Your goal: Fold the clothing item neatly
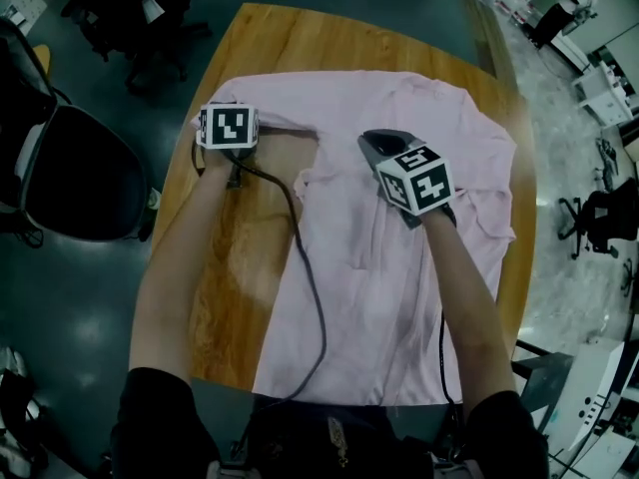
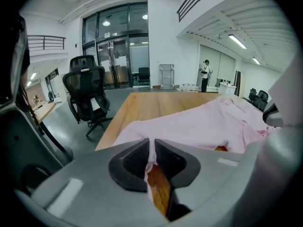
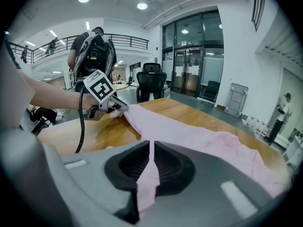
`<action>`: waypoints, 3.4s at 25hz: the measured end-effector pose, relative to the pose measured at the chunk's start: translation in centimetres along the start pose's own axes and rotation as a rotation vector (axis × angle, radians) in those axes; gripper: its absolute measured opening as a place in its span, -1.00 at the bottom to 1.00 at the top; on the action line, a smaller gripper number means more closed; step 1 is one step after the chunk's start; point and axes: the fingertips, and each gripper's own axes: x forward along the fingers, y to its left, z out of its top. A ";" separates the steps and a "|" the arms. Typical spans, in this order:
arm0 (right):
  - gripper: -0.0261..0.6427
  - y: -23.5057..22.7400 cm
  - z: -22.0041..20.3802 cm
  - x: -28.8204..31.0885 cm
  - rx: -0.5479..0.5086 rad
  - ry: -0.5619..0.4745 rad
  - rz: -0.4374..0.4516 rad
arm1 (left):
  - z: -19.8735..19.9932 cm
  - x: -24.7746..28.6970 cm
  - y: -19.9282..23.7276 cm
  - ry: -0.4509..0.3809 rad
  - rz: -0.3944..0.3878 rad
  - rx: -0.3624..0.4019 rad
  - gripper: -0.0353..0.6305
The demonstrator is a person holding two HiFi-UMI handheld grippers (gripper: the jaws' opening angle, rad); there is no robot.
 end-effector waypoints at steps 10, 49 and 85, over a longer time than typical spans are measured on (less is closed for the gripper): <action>-0.83 -3.0 -3.5 -8.0 0.056 -0.034 -0.042 | 8.8 -9.4 -6.3 -0.236 0.098 0.070 -0.76; -0.83 -10.0 -10.8 -13.5 0.128 -0.055 -0.127 | 2.9 -7.1 -38.6 -0.217 -0.547 0.623 -0.33; -0.83 -17.6 -18.3 -15.6 0.749 -0.143 -0.316 | -1.2 2.8 -27.3 0.086 -0.301 0.616 -0.87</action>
